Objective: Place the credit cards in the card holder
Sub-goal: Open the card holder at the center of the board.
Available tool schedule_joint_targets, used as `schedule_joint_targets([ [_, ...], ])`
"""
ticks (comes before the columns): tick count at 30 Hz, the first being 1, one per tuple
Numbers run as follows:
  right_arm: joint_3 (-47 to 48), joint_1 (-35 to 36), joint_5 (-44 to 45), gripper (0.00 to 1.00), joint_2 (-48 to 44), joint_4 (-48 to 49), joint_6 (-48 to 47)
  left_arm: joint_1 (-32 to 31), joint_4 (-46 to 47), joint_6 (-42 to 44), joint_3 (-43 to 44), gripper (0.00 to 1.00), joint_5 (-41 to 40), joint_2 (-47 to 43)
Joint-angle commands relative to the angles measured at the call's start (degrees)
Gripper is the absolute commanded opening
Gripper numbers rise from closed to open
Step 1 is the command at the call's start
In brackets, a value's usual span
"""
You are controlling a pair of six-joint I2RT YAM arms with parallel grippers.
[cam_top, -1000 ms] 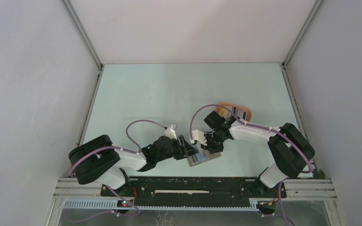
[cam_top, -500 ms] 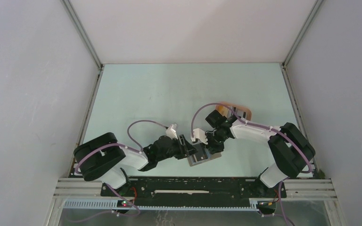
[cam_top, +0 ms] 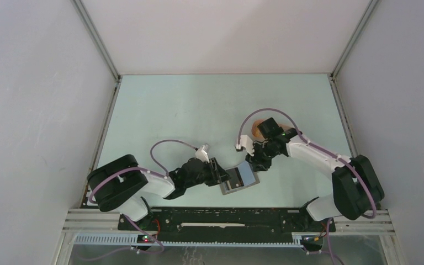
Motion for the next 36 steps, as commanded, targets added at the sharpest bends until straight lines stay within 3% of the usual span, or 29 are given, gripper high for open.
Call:
schedule_joint_targets([
  [1,2.1,-2.7,-2.8,0.36,-5.0,-0.8,1.1,0.4,-5.3,3.3,2.4,0.42,-0.4,0.0],
  [7,2.1,-0.5,-9.5,0.32,-4.9,0.2,4.1,0.4,-9.4,5.7,3.1,0.42,-0.9,-3.3],
  [14,8.2,4.9,-3.0,0.18,8.7,-1.5,12.2,0.4,-15.3,8.3,2.8,0.43,-3.1,-10.5],
  [21,10.4,6.0,0.1,0.16,15.4,-1.5,16.4,0.4,-18.7,10.6,1.3,0.47,-5.9,-16.4],
  [36,12.6,9.7,-2.8,0.16,18.5,-1.5,19.4,0.3,-14.2,10.1,1.0,0.57,-2.9,-8.4],
])
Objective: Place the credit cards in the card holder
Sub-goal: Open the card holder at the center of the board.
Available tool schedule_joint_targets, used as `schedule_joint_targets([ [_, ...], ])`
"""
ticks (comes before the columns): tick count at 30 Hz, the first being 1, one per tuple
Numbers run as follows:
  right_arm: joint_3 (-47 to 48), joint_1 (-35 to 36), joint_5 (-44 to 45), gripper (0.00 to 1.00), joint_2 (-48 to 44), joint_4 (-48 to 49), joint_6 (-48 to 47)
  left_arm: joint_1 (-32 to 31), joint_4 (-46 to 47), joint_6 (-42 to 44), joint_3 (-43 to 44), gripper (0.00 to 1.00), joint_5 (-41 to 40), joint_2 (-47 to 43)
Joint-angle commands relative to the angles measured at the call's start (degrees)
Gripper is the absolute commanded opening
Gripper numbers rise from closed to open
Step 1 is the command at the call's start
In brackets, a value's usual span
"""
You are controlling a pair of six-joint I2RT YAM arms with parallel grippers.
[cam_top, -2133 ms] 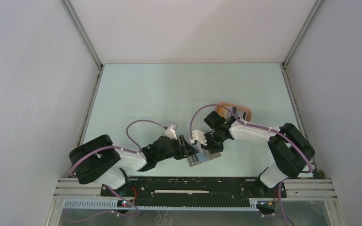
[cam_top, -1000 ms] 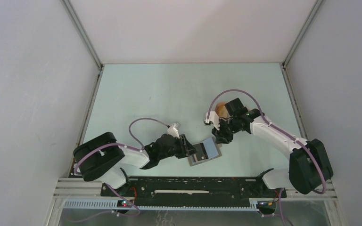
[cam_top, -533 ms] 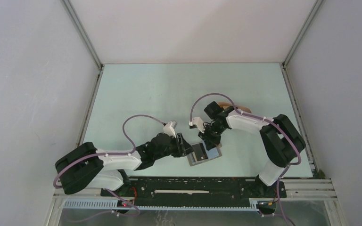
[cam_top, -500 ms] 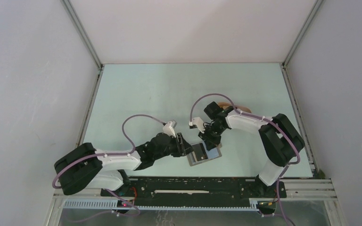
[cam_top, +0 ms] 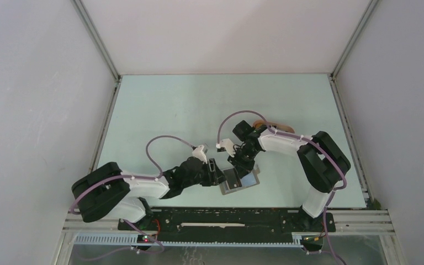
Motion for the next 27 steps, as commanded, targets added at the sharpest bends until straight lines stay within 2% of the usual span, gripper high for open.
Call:
schedule_joint_targets([
  [1,2.2,0.9,-2.9,0.16,0.8,-0.1,2.1,0.2,3.4,0.9,0.0,0.58,1.6,2.4],
  [11,3.3,-0.7,-4.8,0.17,-1.4,-3.1,-0.4,0.2,0.8,1.7,0.2,0.58,0.6,1.9],
  [20,3.4,-4.7,-7.1,0.21,-8.3,-6.5,-4.6,0.2,-11.6,10.1,2.8,0.60,-4.8,-9.0],
  [27,3.4,-9.5,-6.5,0.24,-15.6,-6.1,-5.5,0.3,-15.2,18.5,6.4,0.65,-7.5,-17.7],
])
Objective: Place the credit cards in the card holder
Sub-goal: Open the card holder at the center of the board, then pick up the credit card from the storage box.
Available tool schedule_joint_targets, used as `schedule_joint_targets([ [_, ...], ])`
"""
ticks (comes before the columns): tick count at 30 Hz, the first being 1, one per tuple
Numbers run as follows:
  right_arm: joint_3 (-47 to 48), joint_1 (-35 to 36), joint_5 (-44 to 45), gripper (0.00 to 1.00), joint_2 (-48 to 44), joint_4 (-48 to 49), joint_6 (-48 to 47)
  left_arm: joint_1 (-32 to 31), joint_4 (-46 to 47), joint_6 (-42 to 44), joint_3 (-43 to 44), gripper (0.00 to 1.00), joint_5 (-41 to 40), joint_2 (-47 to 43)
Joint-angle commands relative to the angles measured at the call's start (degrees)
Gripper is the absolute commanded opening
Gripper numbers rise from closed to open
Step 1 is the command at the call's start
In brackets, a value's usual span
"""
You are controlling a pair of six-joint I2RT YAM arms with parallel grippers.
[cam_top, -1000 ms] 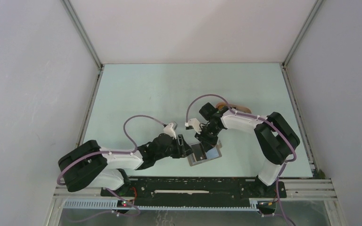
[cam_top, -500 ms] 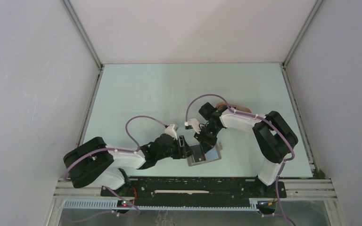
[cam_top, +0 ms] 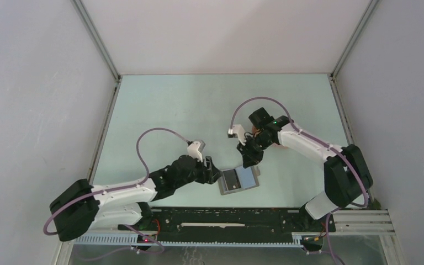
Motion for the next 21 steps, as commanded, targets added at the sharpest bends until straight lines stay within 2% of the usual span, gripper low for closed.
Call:
schedule_joint_targets([
  [1,1.8,-4.1,-0.3,0.25,-6.9,0.4,-1.2,0.3,-2.5,8.4,6.0,0.66,-3.9,-5.9],
  [5,3.4,-10.7,1.3,0.29,-13.0,2.4,0.1,0.3,-3.3,12.3,7.1,0.70,-6.5,-11.8],
  [7,3.7,-14.4,4.4,0.35,-16.0,5.7,2.2,0.3,-3.8,14.3,7.3,0.74,-8.3,-14.6],
  [9,3.8,-17.6,6.1,0.50,-19.1,9.9,4.8,0.3,-4.3,16.6,7.4,0.78,-10.1,-17.2],
  [12,3.8,-23.5,3.5,0.90,-21.7,14.9,10.9,0.3,-5.5,18.7,7.6,0.89,-13.3,-20.6],
  [13,3.8,-25.2,2.0,0.98,-21.4,15.9,13.5,0.4,-6.0,19.2,7.6,0.94,-14.4,-21.7],
  [14,4.4,-27.0,-0.8,0.99,-20.6,15.6,15.7,0.4,-6.6,19.8,7.6,0.99,-15.3,-22.7],
  [17,6.0,-30.7,-10.5,0.98,-16.0,14.1,21.6,0.7,-7.4,21.6,7.6,1.00,-15.9,-24.2],
  [21,2.2,-31.4,-5.7,0.93,-12.4,20.5,31.6,1.3,-15.9,22.7,12.1,1.00,-16.4,-23.8],
])
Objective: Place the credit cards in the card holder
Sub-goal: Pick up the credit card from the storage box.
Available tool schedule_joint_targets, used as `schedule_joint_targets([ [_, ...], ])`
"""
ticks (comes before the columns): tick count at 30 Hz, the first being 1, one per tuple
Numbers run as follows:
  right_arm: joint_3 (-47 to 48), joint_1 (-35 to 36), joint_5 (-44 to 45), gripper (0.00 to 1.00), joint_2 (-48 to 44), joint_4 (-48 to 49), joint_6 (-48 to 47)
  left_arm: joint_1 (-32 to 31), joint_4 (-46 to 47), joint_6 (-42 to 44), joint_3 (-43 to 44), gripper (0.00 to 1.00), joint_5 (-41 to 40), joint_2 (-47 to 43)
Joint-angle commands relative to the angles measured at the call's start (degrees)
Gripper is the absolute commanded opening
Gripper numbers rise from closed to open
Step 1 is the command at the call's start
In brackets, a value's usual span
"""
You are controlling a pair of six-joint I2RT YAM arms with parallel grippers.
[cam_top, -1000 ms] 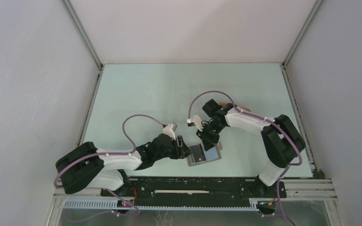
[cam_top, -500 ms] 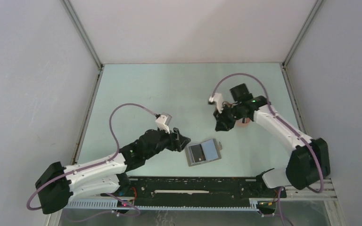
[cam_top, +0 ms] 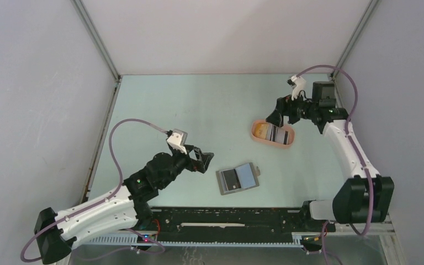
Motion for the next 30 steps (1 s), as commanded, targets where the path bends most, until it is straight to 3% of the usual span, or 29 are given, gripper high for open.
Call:
schedule_joint_targets([
  [1,-4.0,-0.8,2.6,0.93,3.7,7.6,15.2,1.0,-10.3,3.9,8.8,1.00,-3.0,0.1],
  [5,-6.5,-2.5,8.2,0.91,7.5,12.4,25.0,1.2,-18.6,7.7,14.2,1.00,-2.9,0.2],
  [8,-6.4,-4.6,7.1,0.88,11.1,14.1,28.3,1.3,-21.8,9.7,16.5,1.00,-5.6,0.8],
  [15,-6.4,-5.5,6.5,0.76,18.1,16.0,30.9,1.3,-20.9,8.7,13.0,1.00,-7.3,3.9],
  [23,-4.0,-6.3,6.6,0.66,23.8,14.7,30.7,1.7,-17.3,8.7,9.0,1.00,-9.0,1.7],
  [30,-3.1,-6.3,6.9,0.66,26.3,14.0,30.5,2.1,-14.8,7.7,6.7,1.00,-7.9,1.4],
])
